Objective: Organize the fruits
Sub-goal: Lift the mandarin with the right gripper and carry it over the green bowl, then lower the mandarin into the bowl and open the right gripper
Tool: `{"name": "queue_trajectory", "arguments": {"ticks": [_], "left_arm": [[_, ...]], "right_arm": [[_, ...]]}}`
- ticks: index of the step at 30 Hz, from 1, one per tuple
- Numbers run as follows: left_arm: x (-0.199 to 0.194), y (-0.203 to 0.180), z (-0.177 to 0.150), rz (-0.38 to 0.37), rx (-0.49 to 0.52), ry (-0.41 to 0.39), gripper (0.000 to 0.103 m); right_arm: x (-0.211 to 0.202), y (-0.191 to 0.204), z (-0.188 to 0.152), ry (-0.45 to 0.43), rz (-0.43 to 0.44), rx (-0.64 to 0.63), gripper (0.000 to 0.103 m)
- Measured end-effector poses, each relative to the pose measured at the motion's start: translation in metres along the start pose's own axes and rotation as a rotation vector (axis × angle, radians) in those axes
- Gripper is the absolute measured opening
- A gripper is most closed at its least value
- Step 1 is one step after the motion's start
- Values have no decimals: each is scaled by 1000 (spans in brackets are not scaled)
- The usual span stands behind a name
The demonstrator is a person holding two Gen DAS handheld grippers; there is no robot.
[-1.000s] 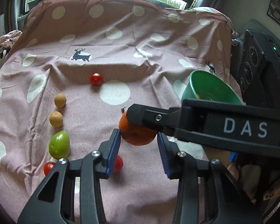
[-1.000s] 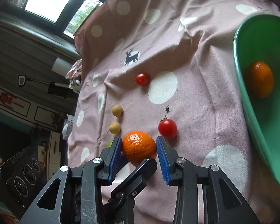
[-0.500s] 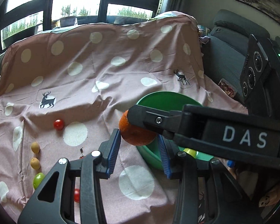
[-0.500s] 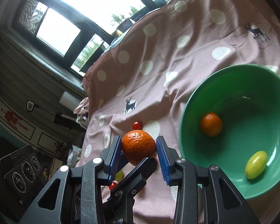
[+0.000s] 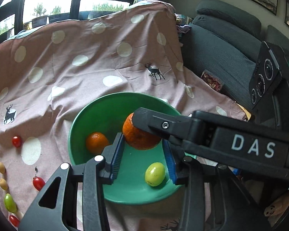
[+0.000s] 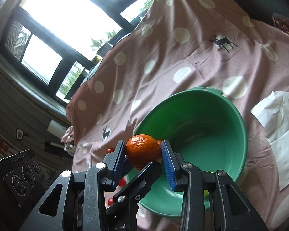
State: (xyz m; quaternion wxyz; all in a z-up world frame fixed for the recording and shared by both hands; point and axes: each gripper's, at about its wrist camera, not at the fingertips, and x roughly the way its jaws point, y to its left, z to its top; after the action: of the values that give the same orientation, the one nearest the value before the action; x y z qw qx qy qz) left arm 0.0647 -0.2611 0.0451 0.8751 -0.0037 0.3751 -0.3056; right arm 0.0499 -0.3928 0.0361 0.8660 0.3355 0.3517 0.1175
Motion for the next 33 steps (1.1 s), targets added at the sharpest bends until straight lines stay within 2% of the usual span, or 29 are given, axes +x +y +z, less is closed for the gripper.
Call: {"name": "queue_trajectory", "arguments": {"ticks": [5,11,28,30,31,33], "left_arm": [[16,-3,-2,-32,-3,42,40],[31,4,-6,-84,-61,103,40],[45,10,-15,-77,-112,176,40],[43,11,-16,-76,-112,166,37],[40,11,-16,-74,-107,162,37],[32,14,-15,-65,-103,142,39]], "right_arm": [[2,-13,1,19,-37,19,40],[11,-21,1,55,-99,22,40],[21,-22,-2,106,-188,3,40],[20,-20,-2,101,-189,-3,40],[20,-18,-2,99,-192,-9,41],[18,-15,-1,80,-203,-22,50]]}}
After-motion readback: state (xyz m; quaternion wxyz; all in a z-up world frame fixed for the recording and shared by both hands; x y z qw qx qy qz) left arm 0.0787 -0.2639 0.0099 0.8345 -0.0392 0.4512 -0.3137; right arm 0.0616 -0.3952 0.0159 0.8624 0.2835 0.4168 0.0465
